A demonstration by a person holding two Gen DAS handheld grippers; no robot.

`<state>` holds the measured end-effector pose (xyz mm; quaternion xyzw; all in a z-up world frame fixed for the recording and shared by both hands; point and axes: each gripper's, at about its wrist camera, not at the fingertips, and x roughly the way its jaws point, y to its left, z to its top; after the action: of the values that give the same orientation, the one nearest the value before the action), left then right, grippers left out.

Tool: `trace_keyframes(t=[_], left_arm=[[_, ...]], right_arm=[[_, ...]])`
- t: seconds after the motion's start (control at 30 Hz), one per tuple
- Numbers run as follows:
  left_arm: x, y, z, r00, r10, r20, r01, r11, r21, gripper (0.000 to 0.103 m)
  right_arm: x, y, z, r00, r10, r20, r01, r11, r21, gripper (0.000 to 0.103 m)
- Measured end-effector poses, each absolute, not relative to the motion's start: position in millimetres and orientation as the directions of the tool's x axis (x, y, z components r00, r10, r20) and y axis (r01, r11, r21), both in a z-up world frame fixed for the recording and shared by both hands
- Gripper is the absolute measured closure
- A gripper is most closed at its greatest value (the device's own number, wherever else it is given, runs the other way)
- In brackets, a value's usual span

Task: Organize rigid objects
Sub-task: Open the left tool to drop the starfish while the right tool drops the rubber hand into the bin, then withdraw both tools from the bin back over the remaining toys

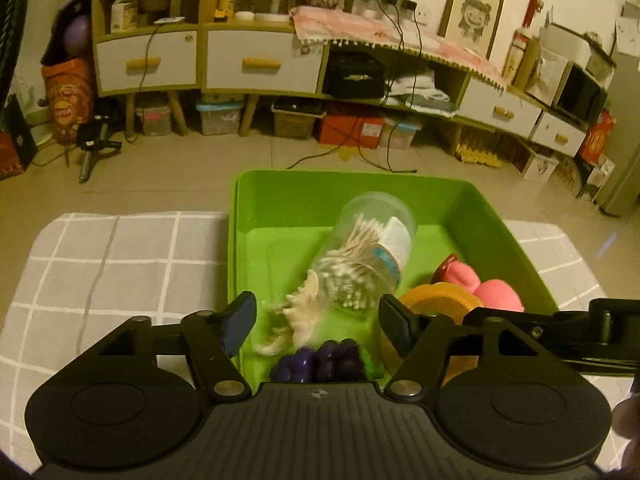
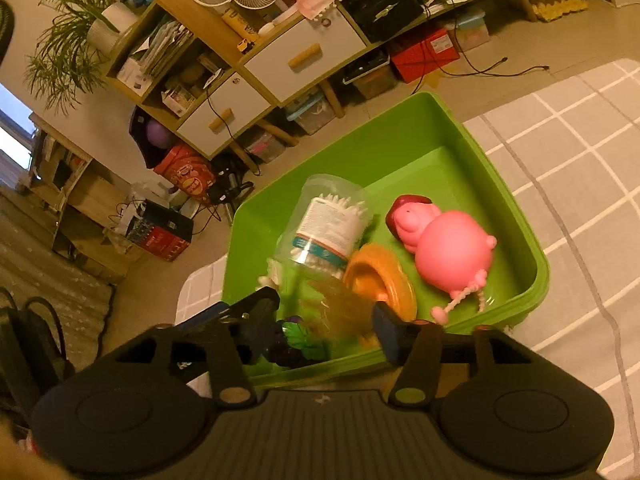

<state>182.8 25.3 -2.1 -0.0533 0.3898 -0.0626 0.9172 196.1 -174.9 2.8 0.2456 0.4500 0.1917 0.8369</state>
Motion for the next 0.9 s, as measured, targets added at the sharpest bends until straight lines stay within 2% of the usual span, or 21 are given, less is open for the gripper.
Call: trace_keyframes(t=[0.37,0.6,0.9], left_arm=[[173,23,5,0.697,-0.163,-0.698,0.062,0.984,-0.168,0.020],[152,23,15,0.704,-0.184,-0.686,0.076,0.980,-0.185,0.018],[122,25,26,0.720,-0.188,-0.668,0.079,0.979,-0.190,0.006]], right_arm=[[185,-183,15,0.541,0.514,-0.666,-0.103,0.826,0.554,0.066],[167,-192,32,0.550,0.491,-0.675,-0.115,0.845,0.522,0.065],[135,-200,50,0.572,0.468,-0.674,-0.160,0.869,0.467,0.056]])
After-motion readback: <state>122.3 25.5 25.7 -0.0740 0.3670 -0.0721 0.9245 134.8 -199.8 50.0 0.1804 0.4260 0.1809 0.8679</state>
